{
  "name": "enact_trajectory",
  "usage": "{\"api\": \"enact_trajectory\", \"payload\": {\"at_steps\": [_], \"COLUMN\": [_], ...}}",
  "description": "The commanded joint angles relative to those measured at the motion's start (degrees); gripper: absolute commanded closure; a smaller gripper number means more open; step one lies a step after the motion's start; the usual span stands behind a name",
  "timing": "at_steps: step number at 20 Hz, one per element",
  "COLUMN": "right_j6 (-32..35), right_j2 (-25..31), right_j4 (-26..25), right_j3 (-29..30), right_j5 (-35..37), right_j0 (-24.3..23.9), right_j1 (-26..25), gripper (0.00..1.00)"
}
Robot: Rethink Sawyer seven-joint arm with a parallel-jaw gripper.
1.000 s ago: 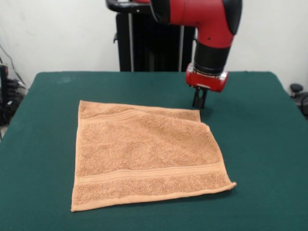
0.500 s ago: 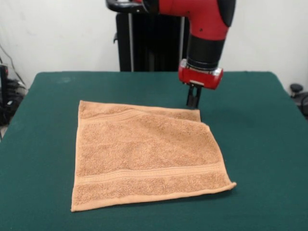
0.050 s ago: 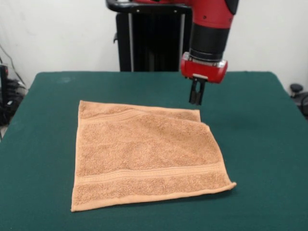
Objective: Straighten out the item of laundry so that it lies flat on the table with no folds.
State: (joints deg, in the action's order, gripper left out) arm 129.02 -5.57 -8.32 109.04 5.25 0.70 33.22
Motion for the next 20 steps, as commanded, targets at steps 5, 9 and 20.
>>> {"api": "enact_trajectory", "payload": {"at_steps": [5, 9, 20], "right_j6": [5.19, 5.45, 4.96], "right_j2": [2.72, 2.85, 4.31], "right_j4": [3.21, 3.27, 2.30], "right_j3": [-4.14, -4.50, -4.91], "right_j5": [8.61, 9.01, 7.06], "right_j0": [1.31, 1.51, -0.58], "right_j1": [-3.05, -2.65, -3.45], "gripper": [1.00, 1.00, 1.00]}}
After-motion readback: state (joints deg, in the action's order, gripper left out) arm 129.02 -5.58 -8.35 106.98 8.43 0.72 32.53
